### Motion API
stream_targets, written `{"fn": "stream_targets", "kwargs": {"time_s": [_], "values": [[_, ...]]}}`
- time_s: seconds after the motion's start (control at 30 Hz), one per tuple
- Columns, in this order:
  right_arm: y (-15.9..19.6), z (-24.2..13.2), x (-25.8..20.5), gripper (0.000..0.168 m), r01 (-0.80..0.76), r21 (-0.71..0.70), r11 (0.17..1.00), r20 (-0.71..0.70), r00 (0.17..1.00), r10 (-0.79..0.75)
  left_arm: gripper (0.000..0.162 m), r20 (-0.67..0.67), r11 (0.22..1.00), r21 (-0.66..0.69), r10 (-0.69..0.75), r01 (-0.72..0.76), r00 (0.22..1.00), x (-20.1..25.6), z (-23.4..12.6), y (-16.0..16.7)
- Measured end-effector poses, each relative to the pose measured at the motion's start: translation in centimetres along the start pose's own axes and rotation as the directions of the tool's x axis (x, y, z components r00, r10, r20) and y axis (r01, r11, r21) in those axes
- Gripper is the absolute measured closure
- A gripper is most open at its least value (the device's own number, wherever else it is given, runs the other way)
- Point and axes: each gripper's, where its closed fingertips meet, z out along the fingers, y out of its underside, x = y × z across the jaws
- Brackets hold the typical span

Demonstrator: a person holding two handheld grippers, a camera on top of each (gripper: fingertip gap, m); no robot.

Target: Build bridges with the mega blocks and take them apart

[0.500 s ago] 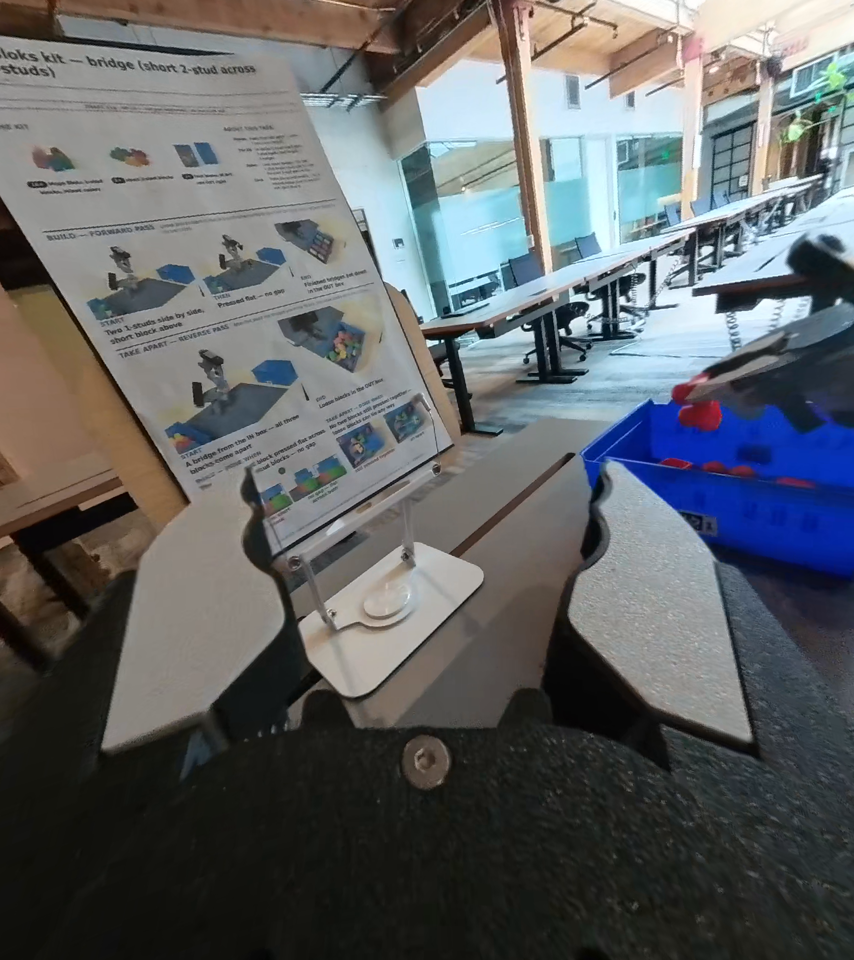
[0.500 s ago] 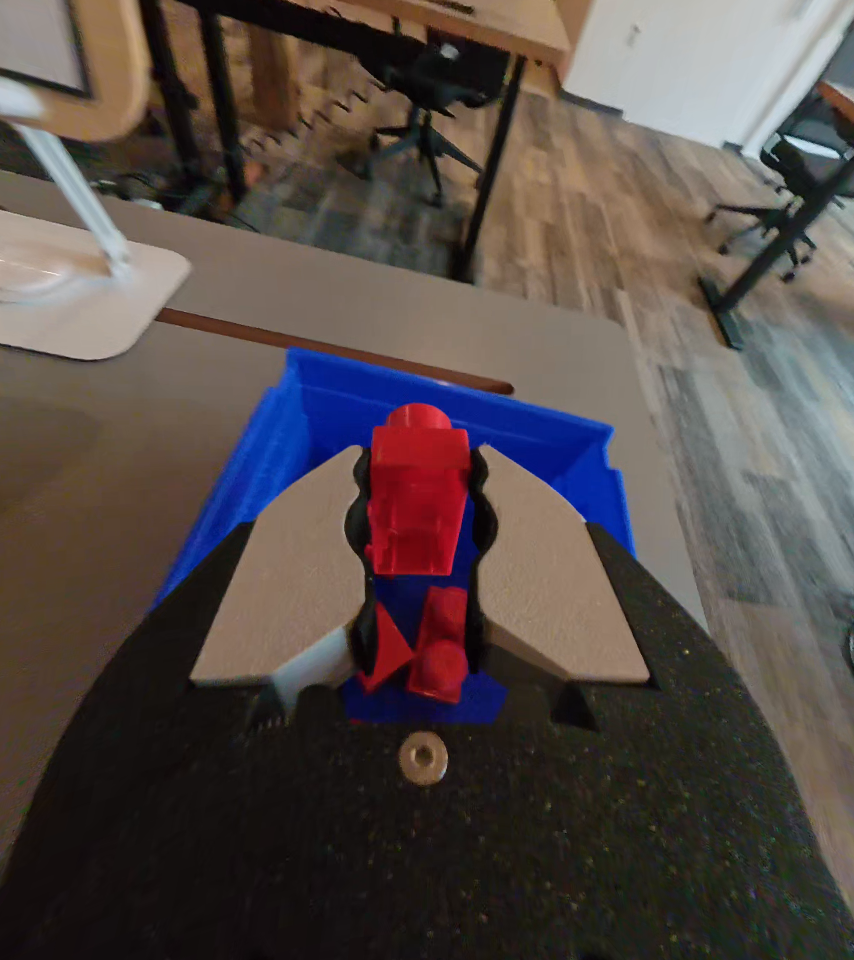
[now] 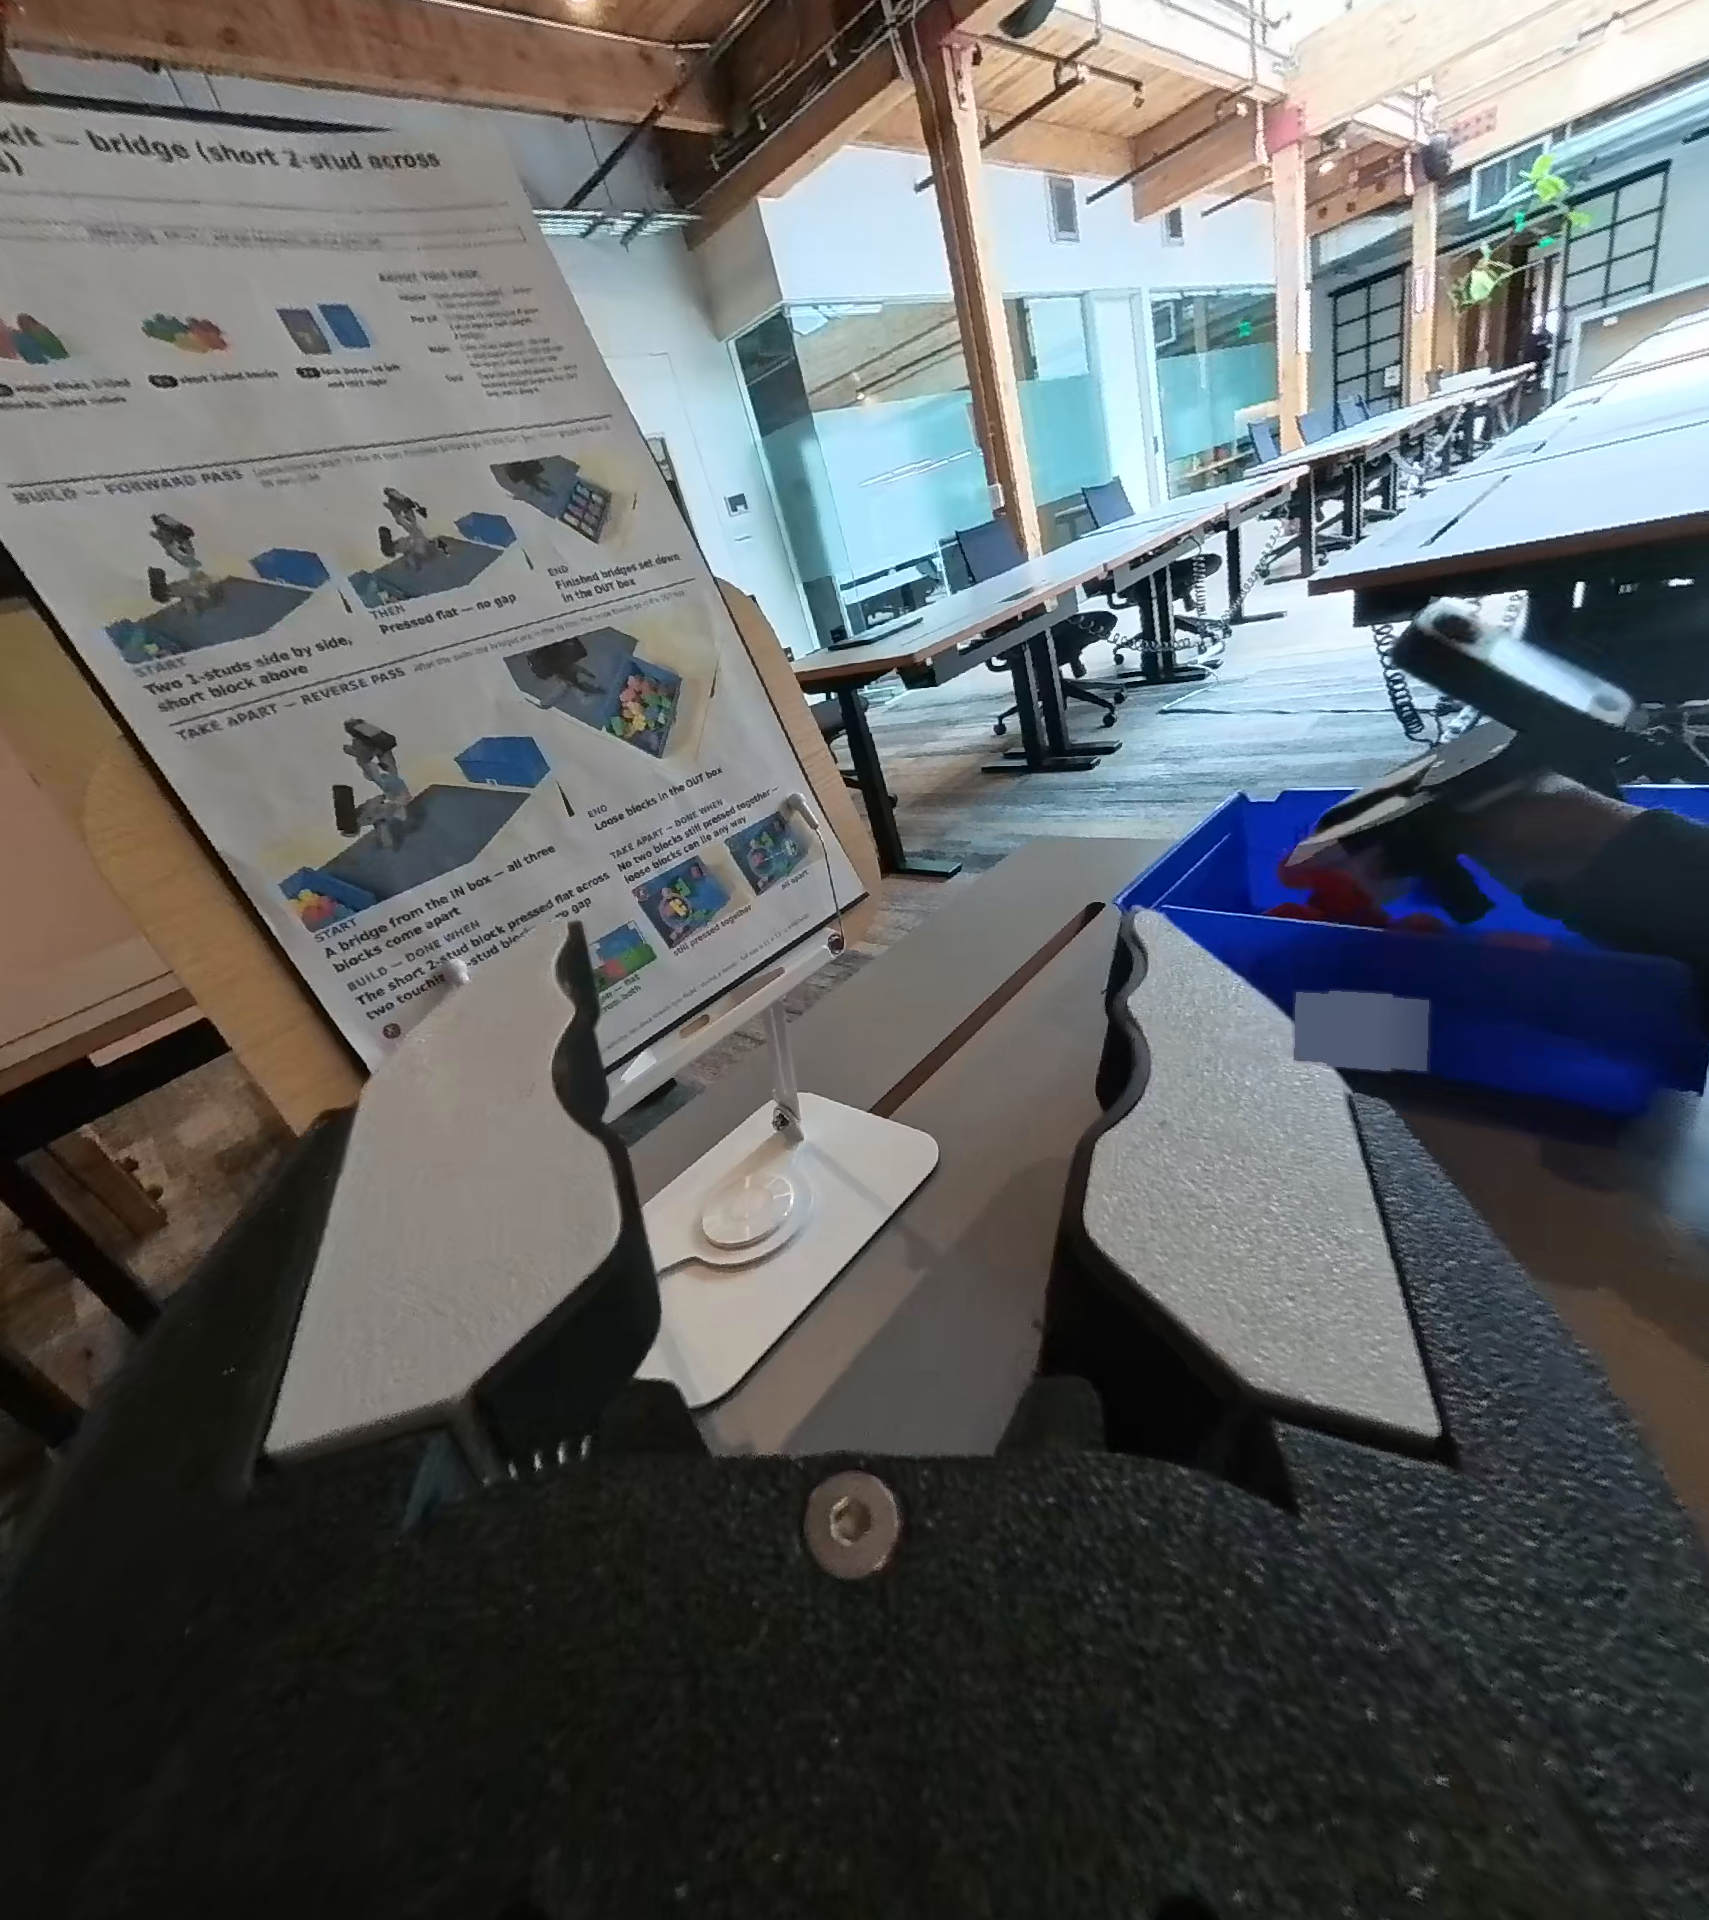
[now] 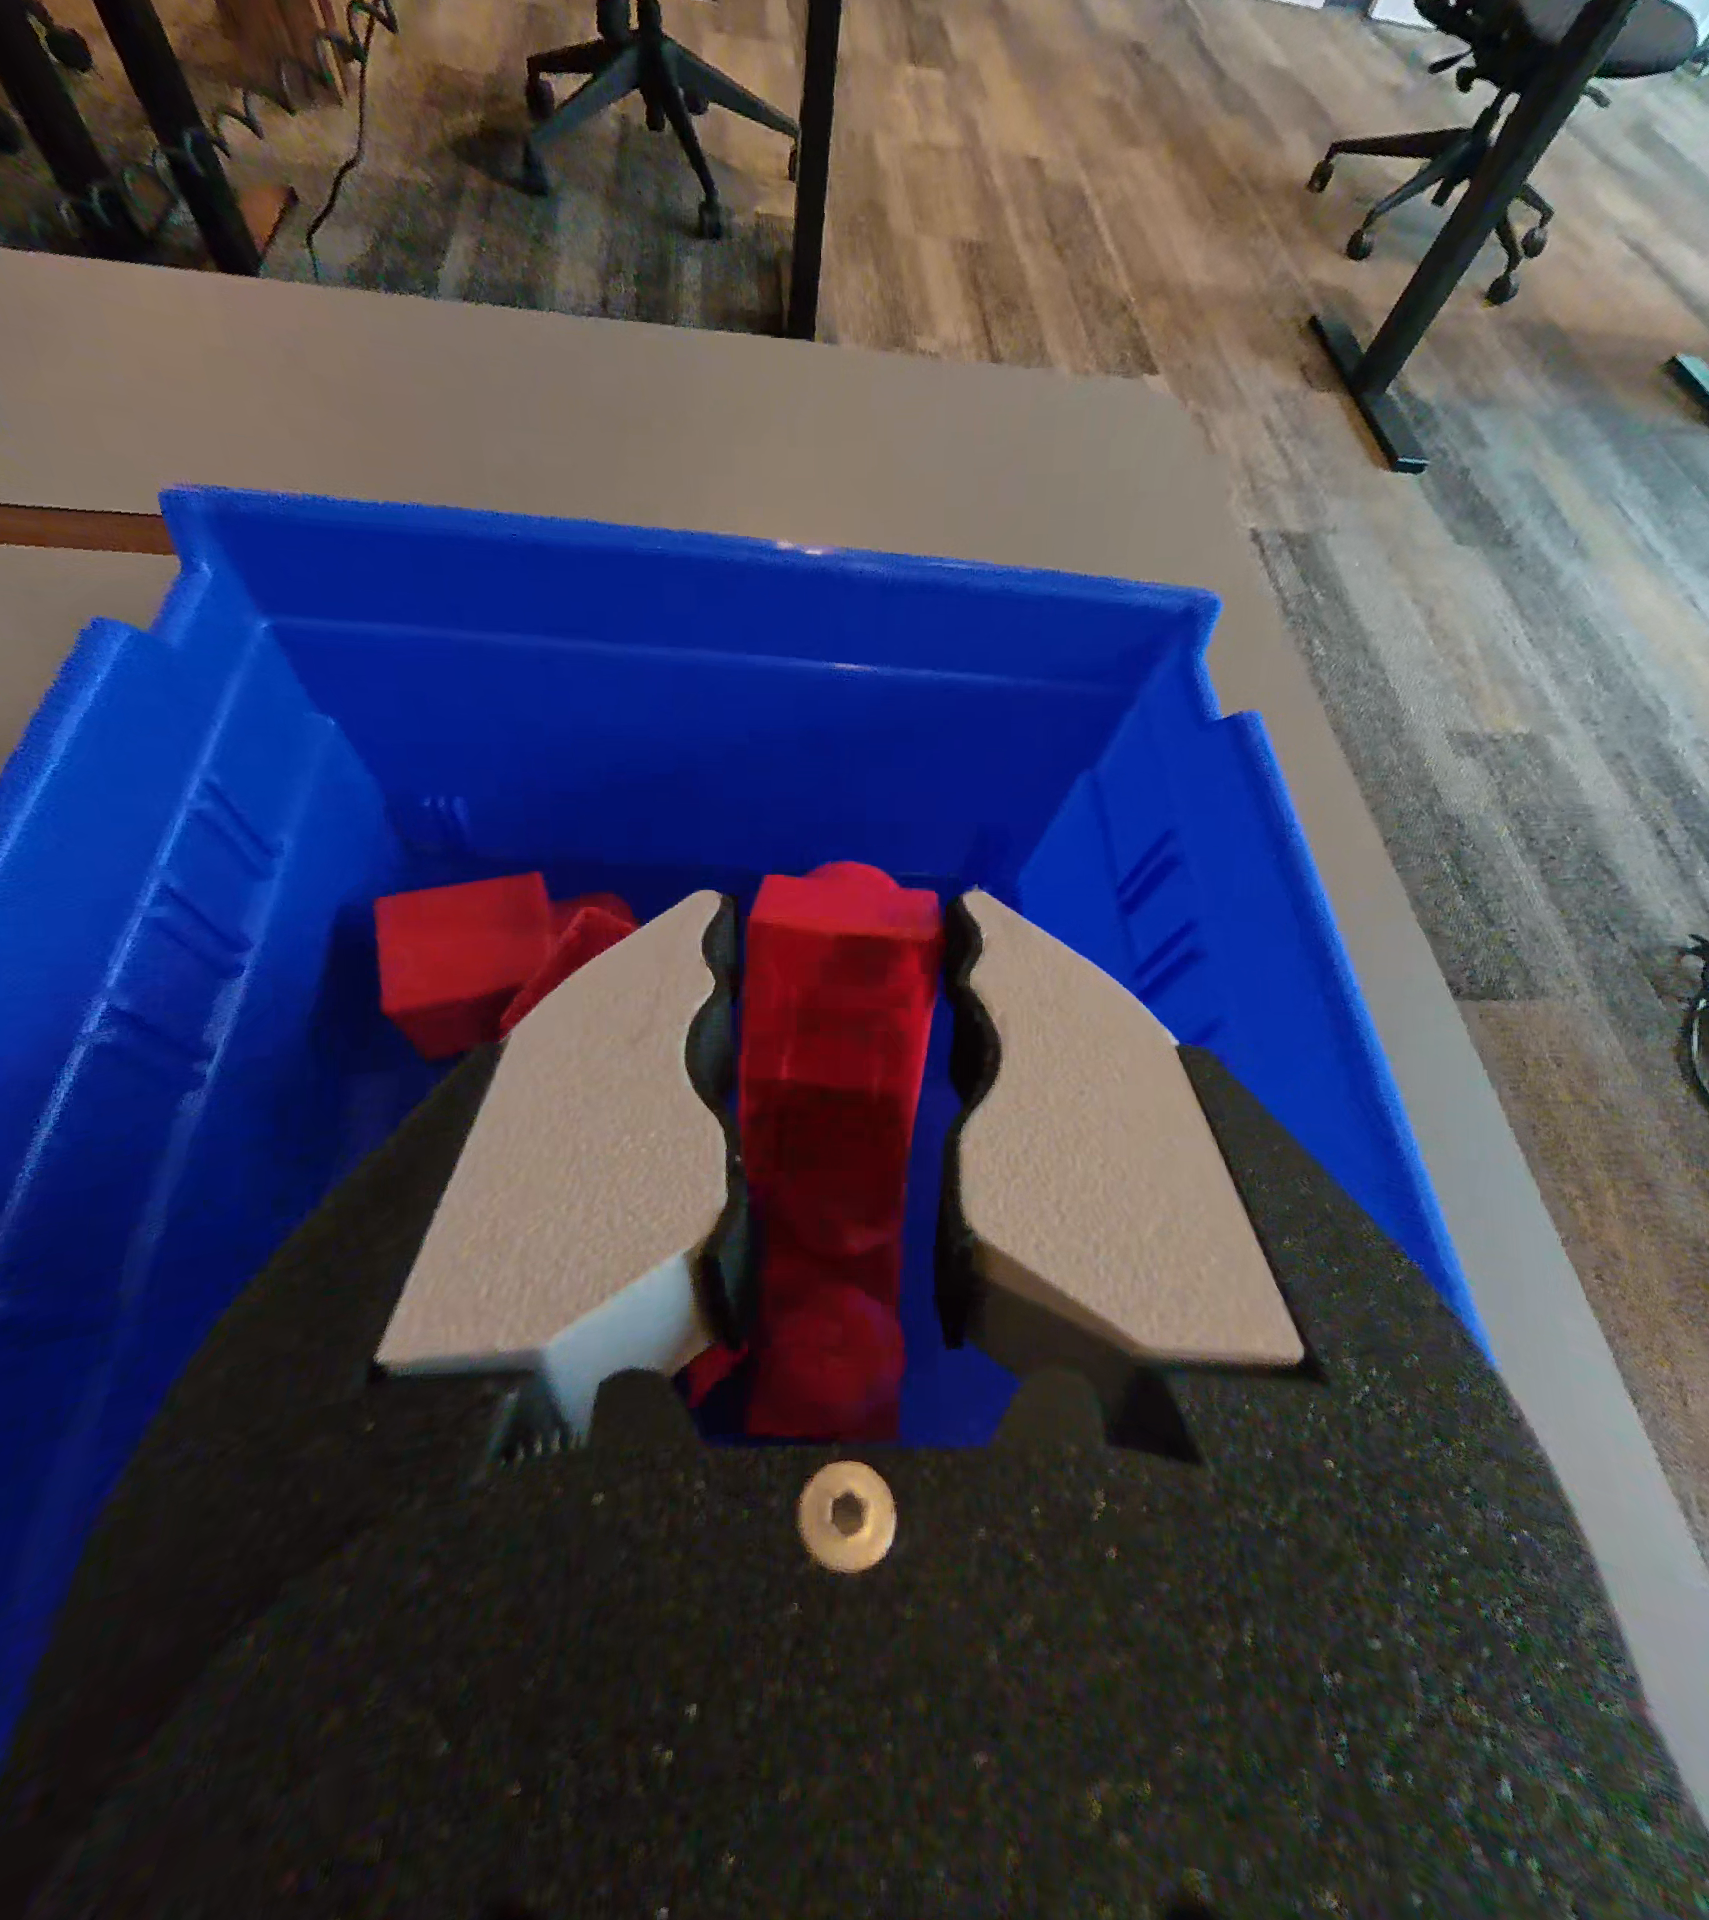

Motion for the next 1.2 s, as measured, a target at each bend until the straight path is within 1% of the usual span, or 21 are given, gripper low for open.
{"fn": "stream_targets", "kwargs": {"time_s": [0.07,0.2,0.3,0.47,0.6,0.7,0.77,0.83,0.93,1.07,1.2], "values": [[0.1,0.1,-0.3,0.121,-0.003,-0.005,1.000,0.018,1.000,0.003,0.070,-0.009,1.000,0.001,-0.006,0.006,1.000,0.1,-0.1,-0.1],[-0.8,-0.6,-0.4,0.112,-0.004,0.015,1.000,0.029,1.000,0.004,0.074,-0.017,0.999,-0.026,-0.022,0.021,1.000,0.0,-0.2,0.3],[-2.4,-2.1,-1.1,0.112,-0.004,0.046,0.999,0.065,0.998,0.001,0.076,-0.009,0.999,-0.030,-0.029,0.028,1.000,-0.3,-0.2,0.5],[-5.2,-5.2,-2.8,0.118,0.030,0.088,0.996,0.120,0.992,-0.040,0.079,0.000,0.998,-0.042,-0.045,0.045,0.999,-0.8,-0.4,0.9],[-6.5,-7.4,-5.3,0.117,0.120,0.088,0.989,0.185,0.973,-0.134,0.083,0.037,0.998,-0.040,-0.047,0.049,0.998,-1.9,-1.2,0.8],[-7.7,-8.8,-7.0,0.117,0.185,0.131,0.974,0.207,0.956,-0.209,0.087,0.076,0.997,-0.043,-0.053,0.056,0.996,-3.3,-2.4,0.7],[-8.4,-9.7,-8.5,0.117,0.212,0.163,0.964,0.250,0.936,-0.248,0.090,0.105,0.996,-0.072,-0.042,0.050,0.994,-4.4,-3.5,1.0],[-8.7,-10.4,-9.8,0.117,0.251,0.177,0.952,0.277,0.915,-0.293,0.090,0.177,0.991,-0.126,-0.017,0.040,0.984,-6.2,-5.1,1.7],[-9.0,-11.0,-10.7,0.116,0.307,0.177,0.935,0.264,0.900,-0.346,0.087,0.288,0.973,-0.225,0.015,0.052,0.958,-9.1,-8.2,3.0],[-9.5,-11.6,-11.9,0.116,0.336,0.211,0.918,0.280,0.879,-0.386,0.088,0.469,0.937,-0.327,0.045,0.126,0.882,-13.6,-13.4,5.5],[-9.6,-11.6,-12.3,0.116,0.344,0.212,0.915,0.277,0.877,-0.394,0.089,0.634,0.879,-0.398,0.057,0.262,0.771,-17.8,-18.9,9.6]]}}
